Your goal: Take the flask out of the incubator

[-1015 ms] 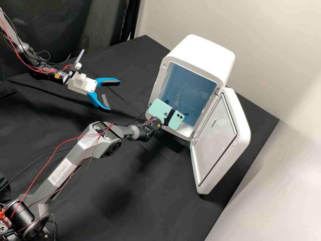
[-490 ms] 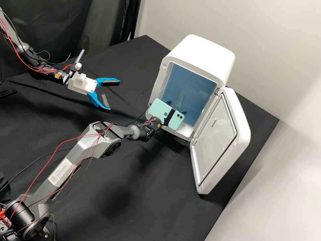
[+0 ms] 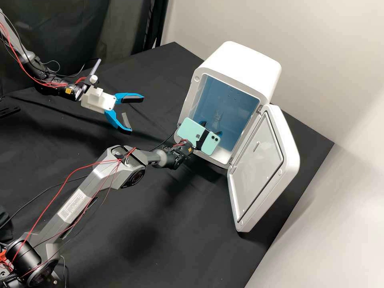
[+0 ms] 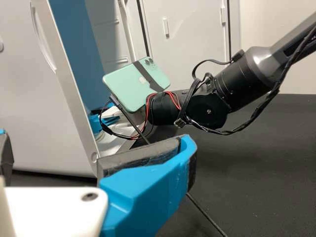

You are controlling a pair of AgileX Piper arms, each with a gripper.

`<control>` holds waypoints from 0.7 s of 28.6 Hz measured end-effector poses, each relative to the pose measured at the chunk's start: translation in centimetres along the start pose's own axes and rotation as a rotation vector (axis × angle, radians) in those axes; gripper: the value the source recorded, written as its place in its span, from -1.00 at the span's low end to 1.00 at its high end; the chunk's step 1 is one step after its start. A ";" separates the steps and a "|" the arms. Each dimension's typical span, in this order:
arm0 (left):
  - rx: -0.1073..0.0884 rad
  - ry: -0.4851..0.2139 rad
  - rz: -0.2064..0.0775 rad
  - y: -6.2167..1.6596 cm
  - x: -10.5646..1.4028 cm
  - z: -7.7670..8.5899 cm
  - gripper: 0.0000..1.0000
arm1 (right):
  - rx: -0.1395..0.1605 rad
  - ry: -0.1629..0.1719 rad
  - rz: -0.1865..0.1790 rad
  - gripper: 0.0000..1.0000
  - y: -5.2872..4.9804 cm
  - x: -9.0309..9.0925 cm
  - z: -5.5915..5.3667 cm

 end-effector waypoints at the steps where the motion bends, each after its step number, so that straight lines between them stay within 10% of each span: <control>1: 0.000 0.000 0.000 0.00 0.0 0.0 1.00 | 0.000 0.000 0.000 -1.00 0.0 0.0 0.0; 20: 0.000 0.000 0.000 0.00 0.0 0.0 1.00 | 0.026 0.024 0.004 -1.00 -0.5 -2.8 0.1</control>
